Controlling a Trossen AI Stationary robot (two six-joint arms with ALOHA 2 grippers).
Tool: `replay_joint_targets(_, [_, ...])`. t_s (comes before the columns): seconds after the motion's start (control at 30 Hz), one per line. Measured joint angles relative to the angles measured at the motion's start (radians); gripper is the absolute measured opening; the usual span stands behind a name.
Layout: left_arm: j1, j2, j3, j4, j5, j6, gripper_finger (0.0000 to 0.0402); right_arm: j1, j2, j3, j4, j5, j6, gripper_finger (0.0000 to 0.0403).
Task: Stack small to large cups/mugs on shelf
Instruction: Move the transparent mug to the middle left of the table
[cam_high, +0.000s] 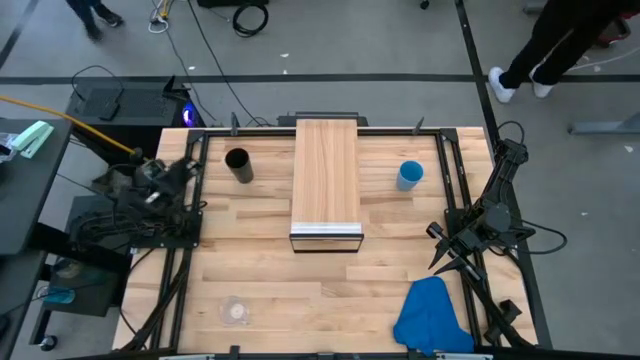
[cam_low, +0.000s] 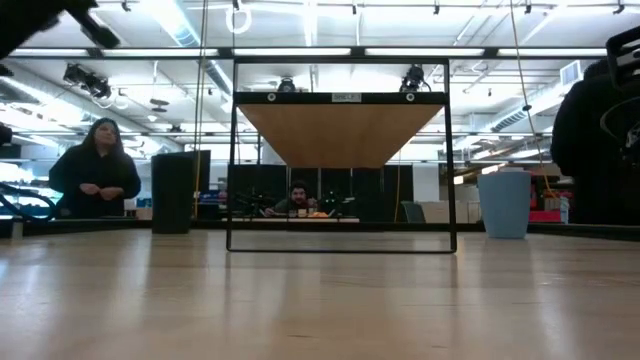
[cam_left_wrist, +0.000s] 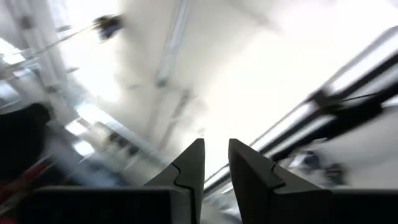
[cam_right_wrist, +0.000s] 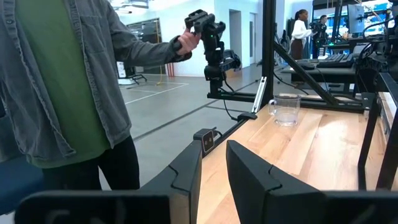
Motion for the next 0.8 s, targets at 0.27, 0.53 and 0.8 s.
replay_joint_targets(0.27, [0.000, 0.042, 0.174, -0.091, 0.084, 0.061, 0.0078, 0.000, 0.000, 0.000, 0.000, 0.000, 0.000, 0.0082])
replay_joint_targets(0.53, [0.000, 0.273, 0.530, -0.507, 0.226, 0.090, 0.0074, 0.000, 0.000, 0.000, 0.000, 0.000, 0.000, 0.0082])
replay_joint_targets(0.8, [-0.001, 0.534, 0.851, -0.732, 0.418, 0.083, 0.0068, 0.000, 0.000, 0.000, 0.001, 0.000, 0.000, 0.0082])
